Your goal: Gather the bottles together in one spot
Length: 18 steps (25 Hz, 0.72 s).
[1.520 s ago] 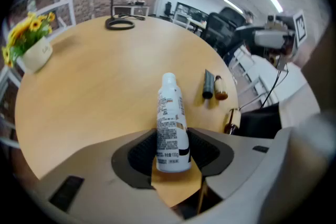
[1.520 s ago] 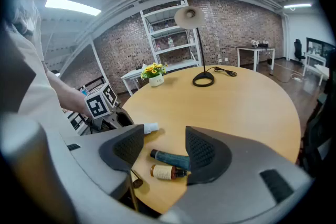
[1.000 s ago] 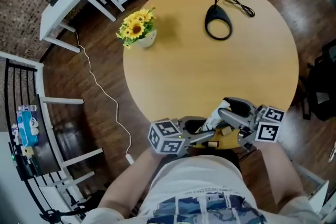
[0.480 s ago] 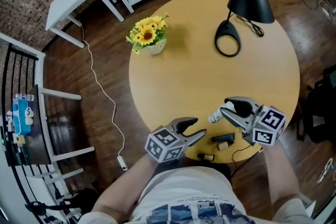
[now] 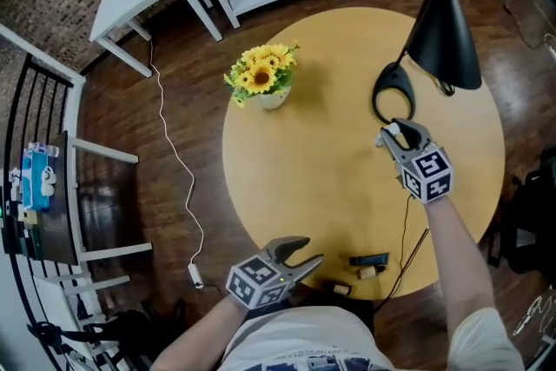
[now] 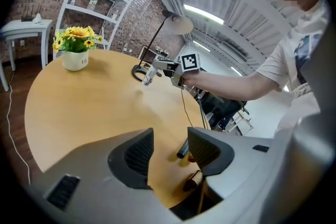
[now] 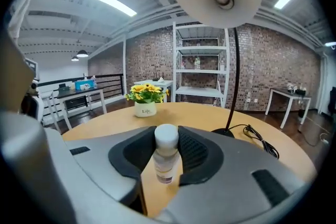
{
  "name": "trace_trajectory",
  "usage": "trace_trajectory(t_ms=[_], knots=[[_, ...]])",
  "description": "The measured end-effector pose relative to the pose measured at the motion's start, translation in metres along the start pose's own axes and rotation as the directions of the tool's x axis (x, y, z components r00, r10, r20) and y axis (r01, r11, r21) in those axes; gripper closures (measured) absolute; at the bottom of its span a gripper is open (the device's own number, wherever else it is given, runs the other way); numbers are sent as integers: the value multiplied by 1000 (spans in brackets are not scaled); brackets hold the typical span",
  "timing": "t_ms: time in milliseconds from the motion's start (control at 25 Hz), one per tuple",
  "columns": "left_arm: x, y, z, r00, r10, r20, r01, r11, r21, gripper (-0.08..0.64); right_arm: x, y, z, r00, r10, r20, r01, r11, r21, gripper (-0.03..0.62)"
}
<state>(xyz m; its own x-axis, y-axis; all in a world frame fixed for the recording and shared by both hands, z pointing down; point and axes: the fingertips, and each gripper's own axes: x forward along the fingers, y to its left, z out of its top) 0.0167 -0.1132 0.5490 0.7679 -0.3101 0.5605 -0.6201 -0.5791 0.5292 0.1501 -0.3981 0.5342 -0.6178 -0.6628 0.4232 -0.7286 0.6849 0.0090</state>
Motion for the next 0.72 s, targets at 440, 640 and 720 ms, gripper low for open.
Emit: trace_trajectory(t_ms=[440, 640, 720], knots=[[-5, 4, -15, 1000, 18, 2, -18, 999, -46, 365, 43, -14, -13, 998, -58, 12, 59, 998, -30, 469], [-4, -1, -14, 1000, 11, -4, -11, 999, -39, 365, 45, -14, -14, 999, -34, 11, 34, 999, -9, 383], [-3, -2, -13, 1000, 13, -6, -14, 999, -32, 365, 42, -14, -11, 1000, -24, 19, 25, 1000, -18, 357]])
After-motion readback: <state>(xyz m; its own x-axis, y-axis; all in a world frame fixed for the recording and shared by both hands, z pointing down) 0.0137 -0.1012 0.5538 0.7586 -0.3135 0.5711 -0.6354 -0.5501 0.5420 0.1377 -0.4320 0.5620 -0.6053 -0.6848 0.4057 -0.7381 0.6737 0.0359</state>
